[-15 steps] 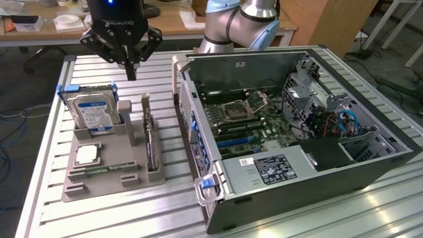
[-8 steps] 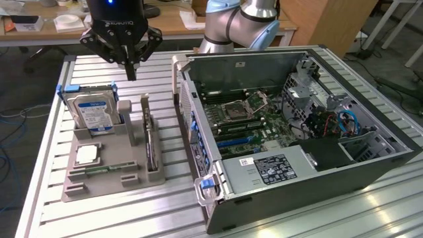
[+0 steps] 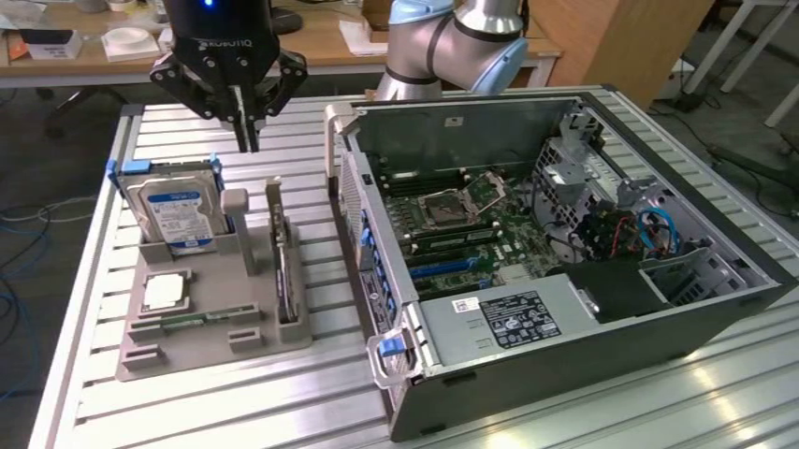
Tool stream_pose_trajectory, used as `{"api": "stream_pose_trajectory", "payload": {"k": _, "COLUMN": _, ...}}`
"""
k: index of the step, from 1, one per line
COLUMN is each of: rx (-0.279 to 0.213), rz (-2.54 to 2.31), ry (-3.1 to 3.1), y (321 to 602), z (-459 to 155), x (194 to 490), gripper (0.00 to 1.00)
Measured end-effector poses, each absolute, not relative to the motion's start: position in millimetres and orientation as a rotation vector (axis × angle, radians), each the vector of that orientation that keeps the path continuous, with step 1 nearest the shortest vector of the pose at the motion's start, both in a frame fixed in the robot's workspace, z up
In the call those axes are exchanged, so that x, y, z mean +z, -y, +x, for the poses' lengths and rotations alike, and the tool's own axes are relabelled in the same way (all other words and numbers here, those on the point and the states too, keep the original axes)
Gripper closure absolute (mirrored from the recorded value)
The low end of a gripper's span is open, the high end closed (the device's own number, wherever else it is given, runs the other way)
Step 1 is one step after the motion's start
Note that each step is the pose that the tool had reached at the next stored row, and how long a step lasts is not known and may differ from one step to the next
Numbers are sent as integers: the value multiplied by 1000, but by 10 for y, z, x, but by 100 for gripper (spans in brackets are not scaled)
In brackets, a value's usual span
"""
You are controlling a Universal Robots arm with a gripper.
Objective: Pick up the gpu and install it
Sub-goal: 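Pick up the gpu and move the gpu toward the slot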
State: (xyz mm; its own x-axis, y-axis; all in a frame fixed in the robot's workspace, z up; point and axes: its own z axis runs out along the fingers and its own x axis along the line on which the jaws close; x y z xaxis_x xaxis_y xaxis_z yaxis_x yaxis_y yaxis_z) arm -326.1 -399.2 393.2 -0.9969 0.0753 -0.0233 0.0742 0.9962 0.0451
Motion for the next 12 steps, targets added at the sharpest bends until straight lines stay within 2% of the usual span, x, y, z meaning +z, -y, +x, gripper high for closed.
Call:
{"api": "stream_pose_trajectory", "payload": {"k": 1, "rx": 69, "rz": 117, "ry": -3114, "y": 3992, "z": -3261, "x": 3932, "gripper": 84}}
{"api": "stream_pose_trajectory", "payload": {"k": 2, "rx": 69, "rz": 117, "ry": -3114, "y": 3992, "z": -3261, "x": 3932, "gripper": 77}}
{"api": "stream_pose_trajectory", "payload": {"k": 3, "rx": 69, "rz": 117, "ry": -3114, "y": 3992, "z": -3261, "x": 3932, "gripper": 77}}
{"api": "stream_pose_trajectory", "payload": {"k": 5, "rx": 69, "rz": 117, "ry": -3114, "y": 3992, "z": -3261, "x": 3932, "gripper": 65}}
{"api": "stream_pose_trajectory", "payload": {"k": 8, "rx": 68, "rz": 95, "ry": -3115, "y": 4002, "z": -3261, "x": 3931, "gripper": 59}}
{"api": "stream_pose_trajectory", "payload": {"k": 9, "rx": 69, "rz": 72, "ry": -3116, "y": 4002, "z": -3261, "x": 3929, "gripper": 53}}
{"api": "stream_pose_trajectory", "payload": {"k": 12, "rx": 67, "rz": 4, "ry": -3123, "y": 4002, "z": -3261, "x": 3914, "gripper": 53}}
